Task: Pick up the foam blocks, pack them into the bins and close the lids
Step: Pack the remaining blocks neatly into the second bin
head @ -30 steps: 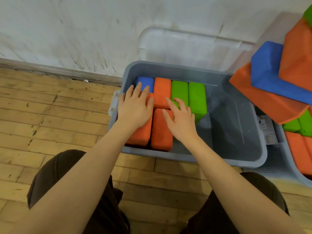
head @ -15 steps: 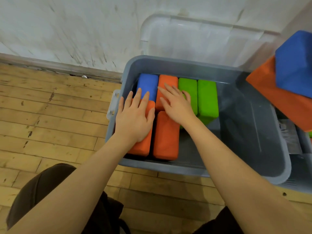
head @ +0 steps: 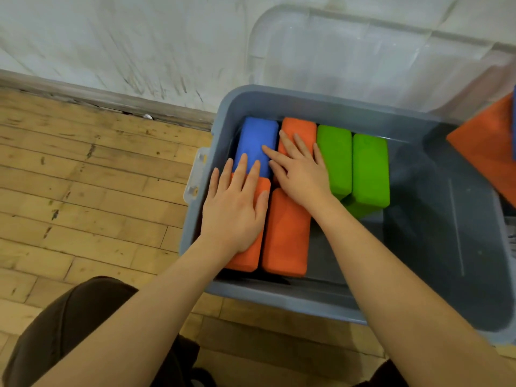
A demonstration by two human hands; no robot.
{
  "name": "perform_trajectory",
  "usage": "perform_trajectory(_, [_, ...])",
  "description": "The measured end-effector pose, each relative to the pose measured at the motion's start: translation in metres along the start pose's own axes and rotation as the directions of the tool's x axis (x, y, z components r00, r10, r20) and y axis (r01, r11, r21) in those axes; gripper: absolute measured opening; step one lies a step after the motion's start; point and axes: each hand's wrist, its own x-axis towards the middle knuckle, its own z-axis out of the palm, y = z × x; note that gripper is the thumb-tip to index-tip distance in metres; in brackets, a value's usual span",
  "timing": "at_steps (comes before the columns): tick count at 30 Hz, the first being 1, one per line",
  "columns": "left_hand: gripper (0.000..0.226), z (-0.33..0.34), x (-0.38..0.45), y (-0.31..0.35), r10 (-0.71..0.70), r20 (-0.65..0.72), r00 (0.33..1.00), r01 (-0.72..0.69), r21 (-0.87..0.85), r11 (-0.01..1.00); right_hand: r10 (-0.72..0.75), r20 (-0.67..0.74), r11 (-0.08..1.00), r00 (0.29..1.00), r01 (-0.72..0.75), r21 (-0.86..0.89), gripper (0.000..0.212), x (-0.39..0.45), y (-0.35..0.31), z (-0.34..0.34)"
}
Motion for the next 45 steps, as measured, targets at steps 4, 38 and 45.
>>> perform_trajectory(4, [0.058, 0.003, 0.000, -0.001, 0.009, 0.025, 1.000, -0.010, 0.029, 1.000, 0.005, -0.026, 1.000, 1.000, -0.006, -0.027, 0.042, -0.003, -0.002, 0.004])
perform_trajectory(38, [0.062, 0.030, -0.007, -0.003, -0.007, 0.061, 0.998, 0.003, 0.062, 0.998, -0.060, -0.007, 0.990, 0.998, 0.058, -0.131, 0.046, 0.015, 0.004, 0.009])
perform_trajectory(45, [0.062, 0.034, 0.006, -0.006, -0.042, 0.099, 0.994, 0.039, 0.034, 0.999, -0.055, -0.041, 0.992, 0.998, 0.050, -0.118, 0.054, 0.009, -0.003, 0.014])
